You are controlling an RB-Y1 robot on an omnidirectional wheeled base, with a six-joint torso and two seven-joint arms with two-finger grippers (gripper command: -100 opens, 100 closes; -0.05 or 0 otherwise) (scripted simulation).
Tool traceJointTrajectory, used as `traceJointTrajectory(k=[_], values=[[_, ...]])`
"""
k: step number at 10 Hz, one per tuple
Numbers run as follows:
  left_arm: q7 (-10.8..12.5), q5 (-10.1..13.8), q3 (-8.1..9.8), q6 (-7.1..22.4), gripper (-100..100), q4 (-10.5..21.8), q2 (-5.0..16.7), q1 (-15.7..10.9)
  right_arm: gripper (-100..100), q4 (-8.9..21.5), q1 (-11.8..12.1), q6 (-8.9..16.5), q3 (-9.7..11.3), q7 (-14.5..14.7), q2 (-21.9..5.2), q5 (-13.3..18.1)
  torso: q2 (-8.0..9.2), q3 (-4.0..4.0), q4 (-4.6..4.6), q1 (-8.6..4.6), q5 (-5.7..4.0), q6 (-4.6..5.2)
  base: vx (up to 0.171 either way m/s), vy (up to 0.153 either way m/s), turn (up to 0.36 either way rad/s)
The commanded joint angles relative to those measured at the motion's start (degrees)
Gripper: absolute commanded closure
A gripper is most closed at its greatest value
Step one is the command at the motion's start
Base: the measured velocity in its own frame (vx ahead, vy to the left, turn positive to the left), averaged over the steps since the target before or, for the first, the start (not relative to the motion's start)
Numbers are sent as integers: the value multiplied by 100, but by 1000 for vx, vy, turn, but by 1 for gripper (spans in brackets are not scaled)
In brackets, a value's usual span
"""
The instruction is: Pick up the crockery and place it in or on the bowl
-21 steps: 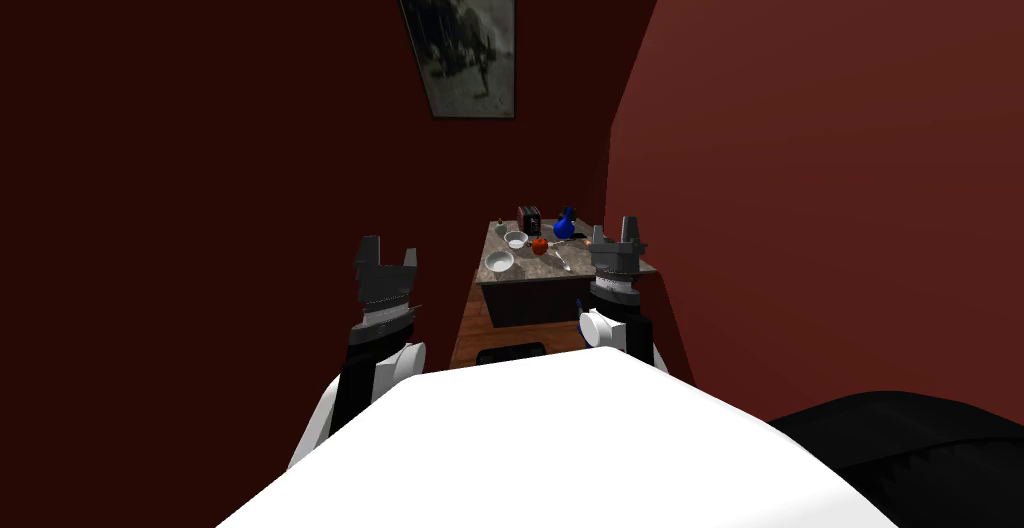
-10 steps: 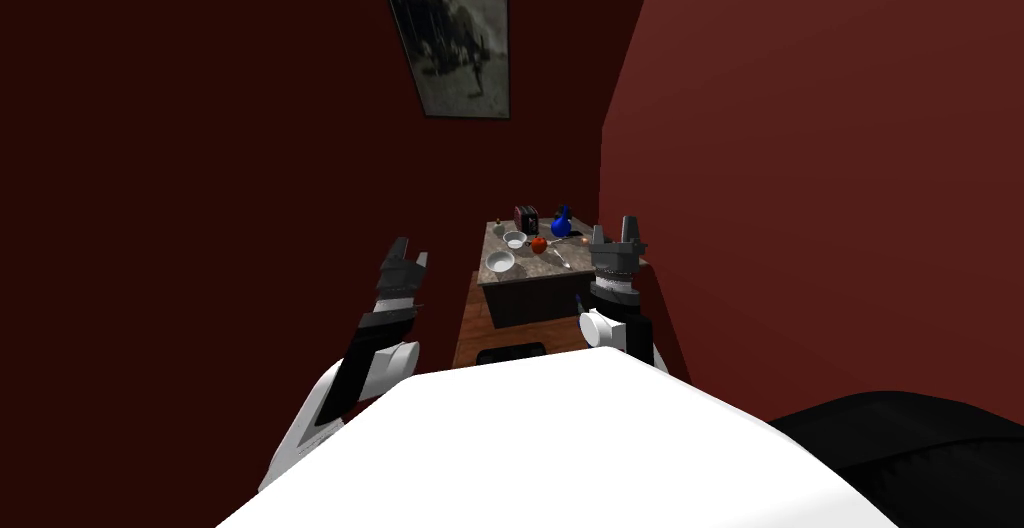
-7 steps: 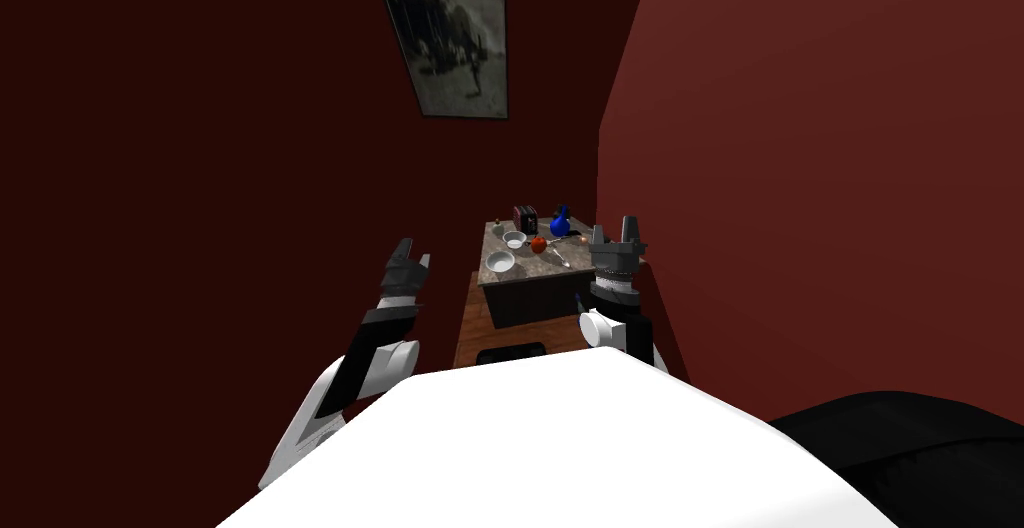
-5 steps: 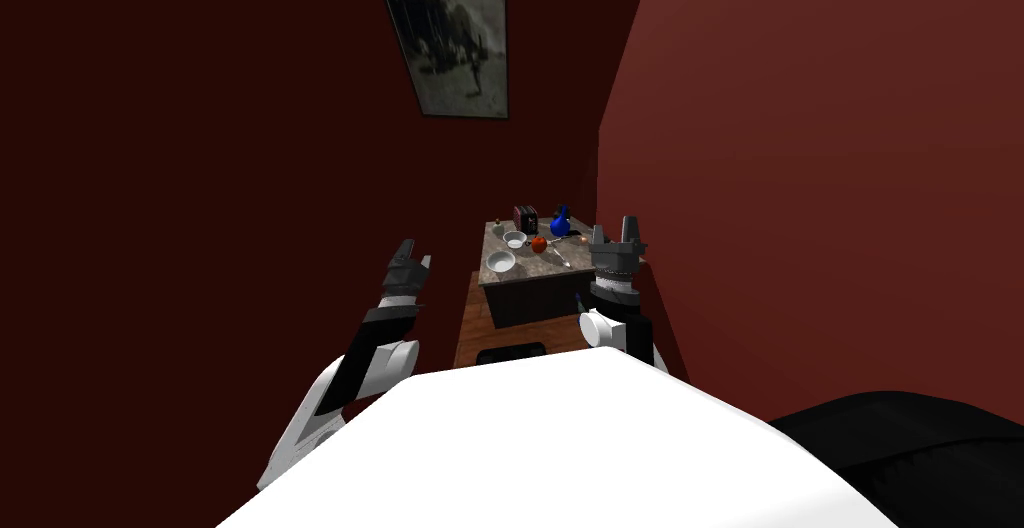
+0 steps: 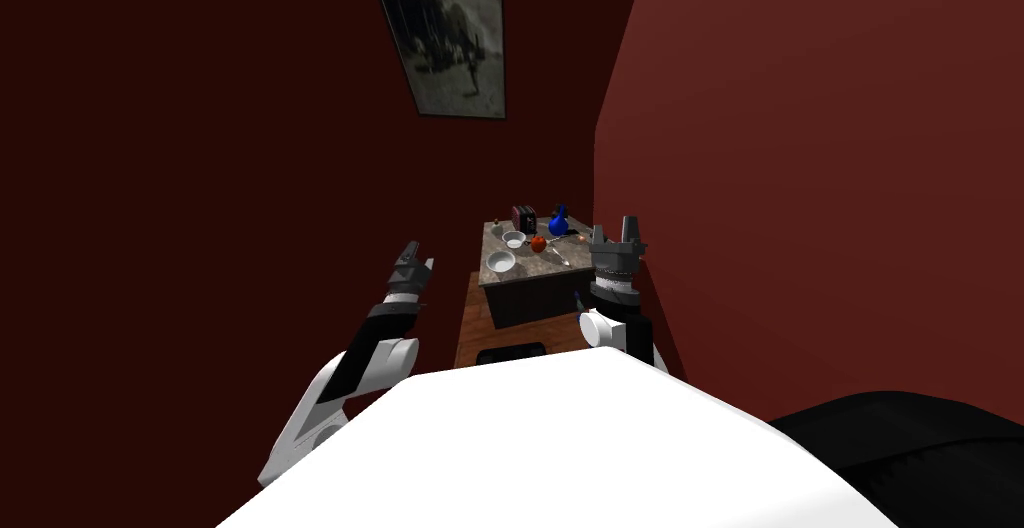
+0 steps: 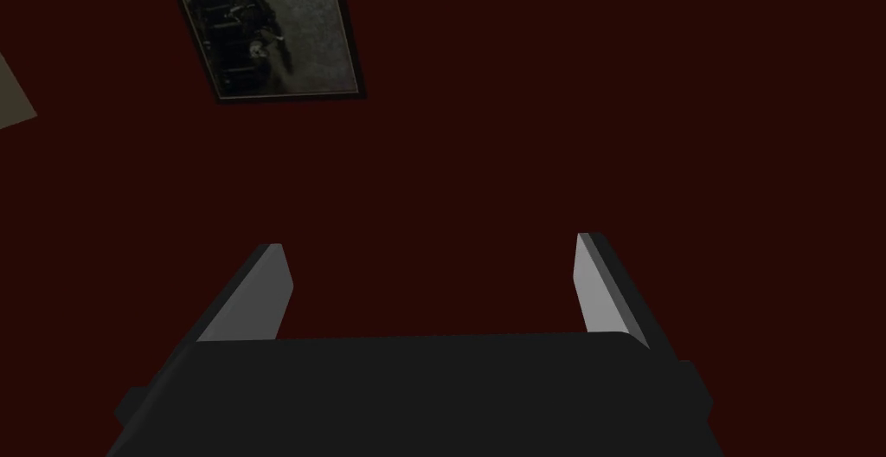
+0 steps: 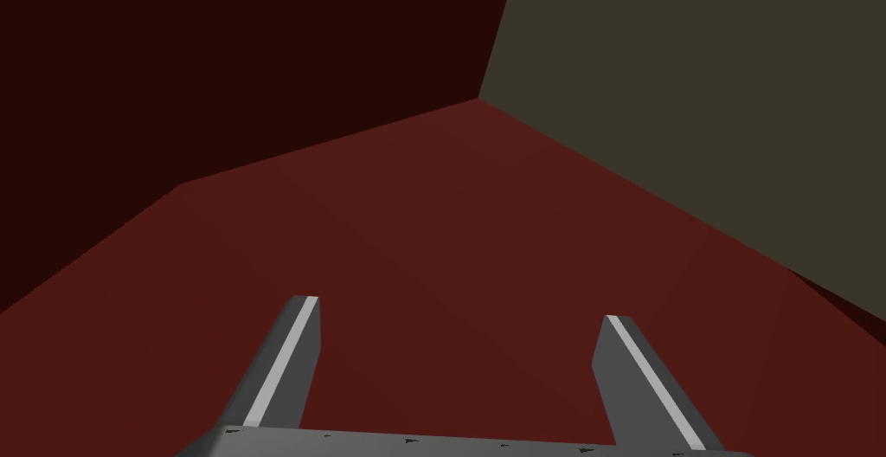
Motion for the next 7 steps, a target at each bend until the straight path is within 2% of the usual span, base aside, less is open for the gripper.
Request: traceJointTrajectory(k=[1,6,7], values=[[29,49,-11,286,-100,13,27,-77,0,0,0,0,0,0,0,0,0,0,0,0,0,0,0,25,-76],[94,140,-25,1165,-100,2,67,-213,0,0,0,0,0,0,0,0,-2,-1,-1,6,1,1,2,34,-69],[94,140,-25,1241,-100,2,67,-213,0,0,0,0,0,0,0,0,-1,0,0,5,1,0,-3,18,-2]])
